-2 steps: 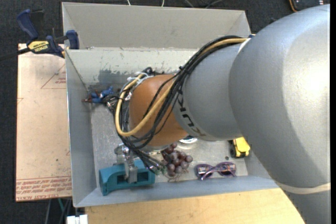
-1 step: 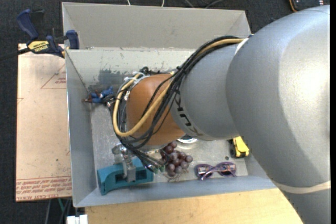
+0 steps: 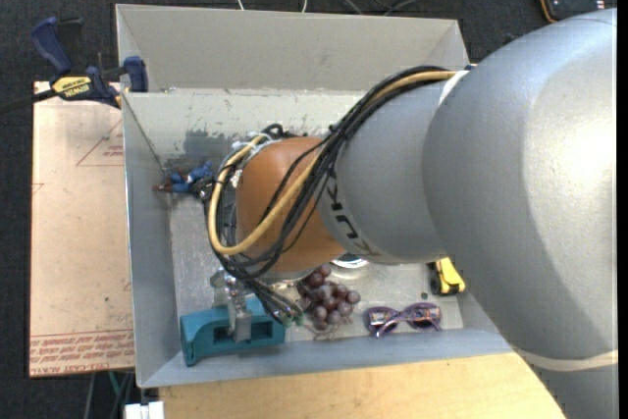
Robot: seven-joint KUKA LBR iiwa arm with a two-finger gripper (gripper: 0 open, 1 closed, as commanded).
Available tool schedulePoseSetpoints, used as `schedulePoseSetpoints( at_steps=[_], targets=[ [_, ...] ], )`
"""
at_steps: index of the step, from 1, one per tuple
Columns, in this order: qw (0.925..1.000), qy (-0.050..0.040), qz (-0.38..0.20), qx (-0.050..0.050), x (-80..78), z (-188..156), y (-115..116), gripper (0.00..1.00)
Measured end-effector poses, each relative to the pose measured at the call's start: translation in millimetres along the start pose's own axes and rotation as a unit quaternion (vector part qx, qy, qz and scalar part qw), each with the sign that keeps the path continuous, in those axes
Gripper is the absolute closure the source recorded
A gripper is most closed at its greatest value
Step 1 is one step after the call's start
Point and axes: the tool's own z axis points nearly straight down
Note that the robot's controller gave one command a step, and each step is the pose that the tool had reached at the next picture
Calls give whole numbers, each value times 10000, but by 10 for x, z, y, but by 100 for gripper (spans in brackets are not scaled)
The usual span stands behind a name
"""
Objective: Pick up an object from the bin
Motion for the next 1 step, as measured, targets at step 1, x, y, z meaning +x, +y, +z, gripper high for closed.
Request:
schedulePoseSetpoints(
  at_steps=[1],
  targets=[
    [9997,-34,-221,-2,-103,-207,34,100]
  ],
)
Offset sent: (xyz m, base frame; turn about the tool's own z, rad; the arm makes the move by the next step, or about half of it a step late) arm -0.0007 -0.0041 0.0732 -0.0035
